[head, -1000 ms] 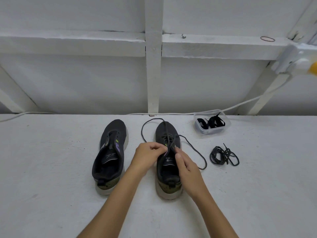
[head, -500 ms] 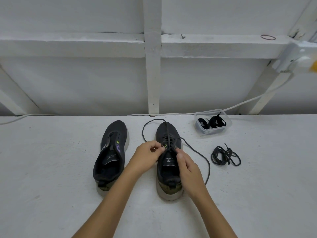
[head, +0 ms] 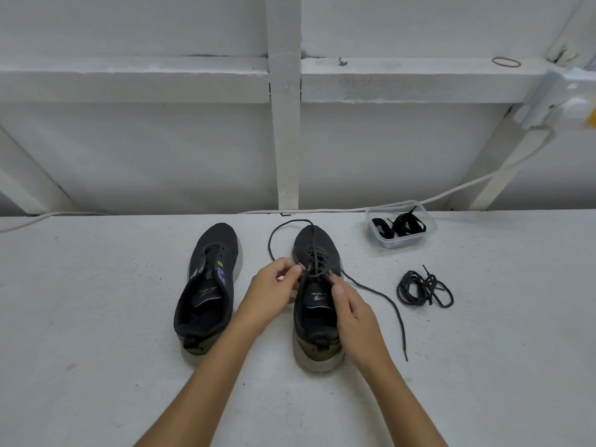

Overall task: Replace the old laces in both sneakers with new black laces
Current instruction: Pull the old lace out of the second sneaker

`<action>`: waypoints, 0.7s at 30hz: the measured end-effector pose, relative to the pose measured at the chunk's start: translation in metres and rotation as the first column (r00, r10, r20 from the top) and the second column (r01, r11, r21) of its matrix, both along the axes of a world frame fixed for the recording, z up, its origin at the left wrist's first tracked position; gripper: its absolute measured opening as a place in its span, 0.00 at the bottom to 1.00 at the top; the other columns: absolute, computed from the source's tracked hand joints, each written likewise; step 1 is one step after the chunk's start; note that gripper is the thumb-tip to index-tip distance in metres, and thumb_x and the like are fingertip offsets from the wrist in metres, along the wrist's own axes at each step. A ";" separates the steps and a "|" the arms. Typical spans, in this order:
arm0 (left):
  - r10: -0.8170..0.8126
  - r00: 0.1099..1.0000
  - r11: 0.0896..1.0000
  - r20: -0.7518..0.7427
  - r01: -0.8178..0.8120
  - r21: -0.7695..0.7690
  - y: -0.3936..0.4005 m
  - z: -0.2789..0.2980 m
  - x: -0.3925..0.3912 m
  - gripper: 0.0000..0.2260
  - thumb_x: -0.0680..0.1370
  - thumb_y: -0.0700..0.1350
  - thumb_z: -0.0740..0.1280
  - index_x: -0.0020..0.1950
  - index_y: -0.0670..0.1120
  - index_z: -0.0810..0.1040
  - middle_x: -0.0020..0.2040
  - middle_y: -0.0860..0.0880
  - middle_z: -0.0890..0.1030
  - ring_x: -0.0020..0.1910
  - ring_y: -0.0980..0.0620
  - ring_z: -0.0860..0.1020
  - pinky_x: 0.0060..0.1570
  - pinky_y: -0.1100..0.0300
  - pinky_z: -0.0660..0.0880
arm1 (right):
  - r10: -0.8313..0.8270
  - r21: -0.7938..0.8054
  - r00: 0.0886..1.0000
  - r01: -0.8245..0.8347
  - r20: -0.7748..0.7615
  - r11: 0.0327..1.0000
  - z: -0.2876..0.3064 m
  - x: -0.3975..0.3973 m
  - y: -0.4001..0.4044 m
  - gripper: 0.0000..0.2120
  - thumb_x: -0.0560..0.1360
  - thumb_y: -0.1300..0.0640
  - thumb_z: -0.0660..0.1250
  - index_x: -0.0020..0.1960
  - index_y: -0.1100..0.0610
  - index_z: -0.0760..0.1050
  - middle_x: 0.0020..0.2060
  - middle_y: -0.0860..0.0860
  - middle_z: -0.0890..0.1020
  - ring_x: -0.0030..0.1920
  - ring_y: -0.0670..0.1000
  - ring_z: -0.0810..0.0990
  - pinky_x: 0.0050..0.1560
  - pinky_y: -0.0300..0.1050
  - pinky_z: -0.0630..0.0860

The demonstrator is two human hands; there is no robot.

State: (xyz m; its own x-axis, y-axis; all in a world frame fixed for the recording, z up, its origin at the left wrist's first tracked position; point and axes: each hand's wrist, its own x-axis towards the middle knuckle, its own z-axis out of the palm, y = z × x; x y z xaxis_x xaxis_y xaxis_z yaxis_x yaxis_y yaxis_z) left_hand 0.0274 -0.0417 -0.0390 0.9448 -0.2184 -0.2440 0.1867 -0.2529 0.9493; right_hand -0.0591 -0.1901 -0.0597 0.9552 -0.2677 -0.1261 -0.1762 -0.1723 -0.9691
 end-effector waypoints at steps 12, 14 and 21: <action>-0.075 0.997 0.997 0.037 0.074 0.015 0.005 -0.010 -0.005 0.07 0.80 0.53 0.68 0.48 0.54 0.84 0.47 0.54 0.85 0.49 0.49 0.83 0.55 0.47 0.80 | 0.090 0.016 0.996 -0.090 0.010 0.996 0.005 0.010 -0.006 0.13 0.86 0.51 0.54 0.60 0.36 0.74 0.62 0.32 0.76 0.66 0.30 0.70 0.66 0.29 0.64; -0.048 0.995 0.998 0.084 0.044 0.048 0.003 -0.009 -0.004 0.07 0.81 0.51 0.67 0.47 0.52 0.83 0.45 0.56 0.84 0.46 0.53 0.83 0.55 0.49 0.80 | 0.098 0.054 0.995 -0.098 0.000 0.994 0.001 0.015 -0.010 0.13 0.86 0.49 0.54 0.63 0.35 0.72 0.70 0.35 0.72 0.71 0.30 0.65 0.73 0.33 0.60; 0.165 0.973 0.963 -0.164 -0.194 -0.186 -0.001 -0.005 0.000 0.11 0.85 0.50 0.58 0.51 0.44 0.74 0.50 0.46 0.85 0.51 0.48 0.84 0.58 0.42 0.79 | 0.089 0.043 0.996 -0.088 -0.022 0.995 -0.008 0.014 -0.008 0.15 0.86 0.49 0.54 0.71 0.36 0.61 0.75 0.34 0.63 0.74 0.30 0.59 0.69 0.25 0.54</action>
